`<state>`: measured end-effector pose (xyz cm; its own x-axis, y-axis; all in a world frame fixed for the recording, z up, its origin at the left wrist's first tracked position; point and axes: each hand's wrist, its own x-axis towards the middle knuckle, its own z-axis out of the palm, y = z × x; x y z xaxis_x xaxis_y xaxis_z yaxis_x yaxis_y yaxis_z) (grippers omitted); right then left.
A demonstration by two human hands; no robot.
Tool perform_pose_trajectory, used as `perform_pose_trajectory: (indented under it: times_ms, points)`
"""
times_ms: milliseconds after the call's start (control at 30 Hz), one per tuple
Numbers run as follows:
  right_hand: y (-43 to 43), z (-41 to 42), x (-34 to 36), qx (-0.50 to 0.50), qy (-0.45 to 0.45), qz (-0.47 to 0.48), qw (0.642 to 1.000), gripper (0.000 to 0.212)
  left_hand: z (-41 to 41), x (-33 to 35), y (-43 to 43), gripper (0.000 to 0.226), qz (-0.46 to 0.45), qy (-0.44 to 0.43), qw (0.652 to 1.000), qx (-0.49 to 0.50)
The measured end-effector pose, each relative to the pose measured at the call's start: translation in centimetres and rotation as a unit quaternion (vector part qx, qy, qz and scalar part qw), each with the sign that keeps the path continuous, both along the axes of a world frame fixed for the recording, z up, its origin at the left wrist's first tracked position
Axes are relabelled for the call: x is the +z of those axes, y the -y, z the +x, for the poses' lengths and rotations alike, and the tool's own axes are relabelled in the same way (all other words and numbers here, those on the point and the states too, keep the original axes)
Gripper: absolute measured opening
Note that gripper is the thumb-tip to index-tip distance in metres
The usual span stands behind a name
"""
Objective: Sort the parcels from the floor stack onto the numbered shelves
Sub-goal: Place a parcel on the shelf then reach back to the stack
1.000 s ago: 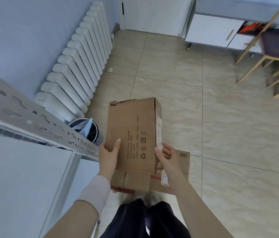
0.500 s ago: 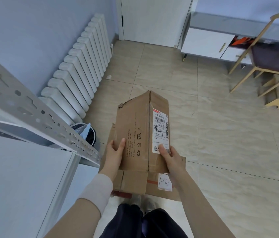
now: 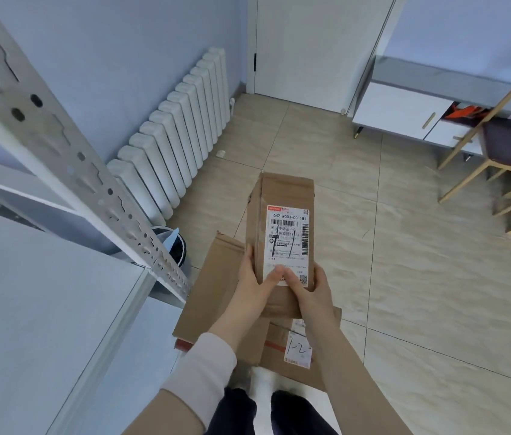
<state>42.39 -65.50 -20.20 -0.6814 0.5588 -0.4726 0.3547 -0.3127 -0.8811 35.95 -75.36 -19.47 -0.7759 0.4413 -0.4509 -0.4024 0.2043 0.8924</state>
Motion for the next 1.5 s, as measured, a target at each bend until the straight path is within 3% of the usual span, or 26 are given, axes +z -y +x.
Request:
perform_pose_trajectory:
  times_ms: [200,400,533,700,933,1167,1300,1500]
  points:
    - [-1.9,2.2,0.3,0.094,-0.010,-0.035,0.995,0.039,3.5,0.4,-1.0,0.061,0.003,-0.025,0.995,0.101]
    - [-4.1,6.1,-0.4,0.189,-0.015,-0.001,0.982,0.044,10.4,0.1,-2.8,0.064,-0.048,-0.018,0.972,0.227]
    - [-3.9,9.8,-0.5,0.243,0.010,-0.036,0.969,0.042,15.0,-0.3,-3.0,0.062,-0.033,0.009,0.956,0.292]
    - [-2.4,13.4,-0.6,0.323,0.035,0.004,0.946,0.050,20.2,-0.3,-1.1,0.060,-0.018,0.019,0.940,0.340]
    - [1.4,20.0,-0.6,0.403,0.060,0.027,0.913,0.040,29.1,-0.8,2.8,0.053,0.003,0.013,0.912,0.410]
    - [3.6,26.9,-0.2,0.483,0.058,0.009,0.874,0.022,38.2,-1.1,4.1,0.063,-0.001,0.031,0.865,0.501]
    - [4.1,29.7,0.1,0.537,0.051,0.014,0.842,0.038,42.2,-0.1,4.0,0.061,-0.002,0.020,0.828,0.561]
    - [3.3,33.1,0.6,0.619,0.006,0.012,0.786,0.041,47.4,0.6,1.8,0.054,0.002,-0.013,0.771,0.637]
